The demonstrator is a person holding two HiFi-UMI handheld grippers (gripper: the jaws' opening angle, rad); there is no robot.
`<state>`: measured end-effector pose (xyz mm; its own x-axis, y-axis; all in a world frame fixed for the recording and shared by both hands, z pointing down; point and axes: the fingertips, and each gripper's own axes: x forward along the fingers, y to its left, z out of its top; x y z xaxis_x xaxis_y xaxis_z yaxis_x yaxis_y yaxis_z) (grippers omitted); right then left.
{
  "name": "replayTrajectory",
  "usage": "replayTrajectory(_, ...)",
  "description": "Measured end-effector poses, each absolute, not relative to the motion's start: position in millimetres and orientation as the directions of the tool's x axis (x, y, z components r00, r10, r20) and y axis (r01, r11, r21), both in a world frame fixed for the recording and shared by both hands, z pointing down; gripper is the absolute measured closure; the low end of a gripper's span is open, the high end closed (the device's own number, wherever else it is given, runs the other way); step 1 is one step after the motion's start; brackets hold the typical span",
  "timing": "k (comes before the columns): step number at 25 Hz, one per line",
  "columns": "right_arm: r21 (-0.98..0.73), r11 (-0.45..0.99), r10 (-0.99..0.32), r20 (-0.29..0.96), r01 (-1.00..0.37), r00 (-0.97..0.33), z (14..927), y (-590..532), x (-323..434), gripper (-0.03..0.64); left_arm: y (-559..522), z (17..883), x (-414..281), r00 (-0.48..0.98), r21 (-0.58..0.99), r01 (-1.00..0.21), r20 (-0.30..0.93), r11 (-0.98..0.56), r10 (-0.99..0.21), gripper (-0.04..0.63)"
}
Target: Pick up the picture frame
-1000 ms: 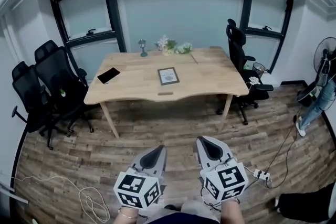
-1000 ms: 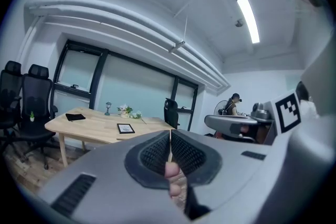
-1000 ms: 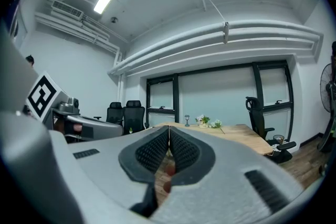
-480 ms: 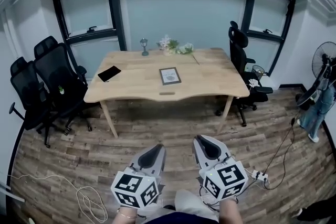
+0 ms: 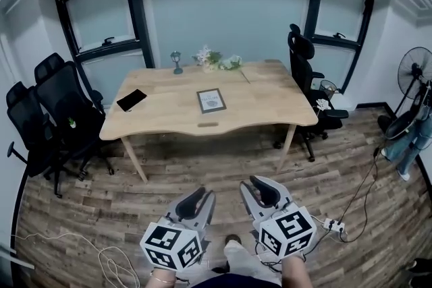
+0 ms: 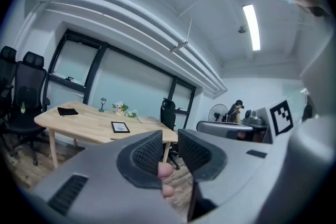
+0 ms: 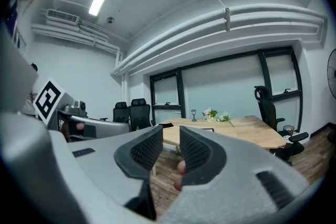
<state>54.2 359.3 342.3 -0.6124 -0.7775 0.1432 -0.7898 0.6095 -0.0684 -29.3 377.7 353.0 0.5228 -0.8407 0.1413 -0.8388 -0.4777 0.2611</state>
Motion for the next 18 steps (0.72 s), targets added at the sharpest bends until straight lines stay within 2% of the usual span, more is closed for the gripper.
replayTrajectory(18,-0.077,0.614,-0.769,0.168,-0.786,-0.617,359,260,78,0.520,276,361,-7,0.531,0.271,-0.835,0.169,-0.479,-0.830,0.472)
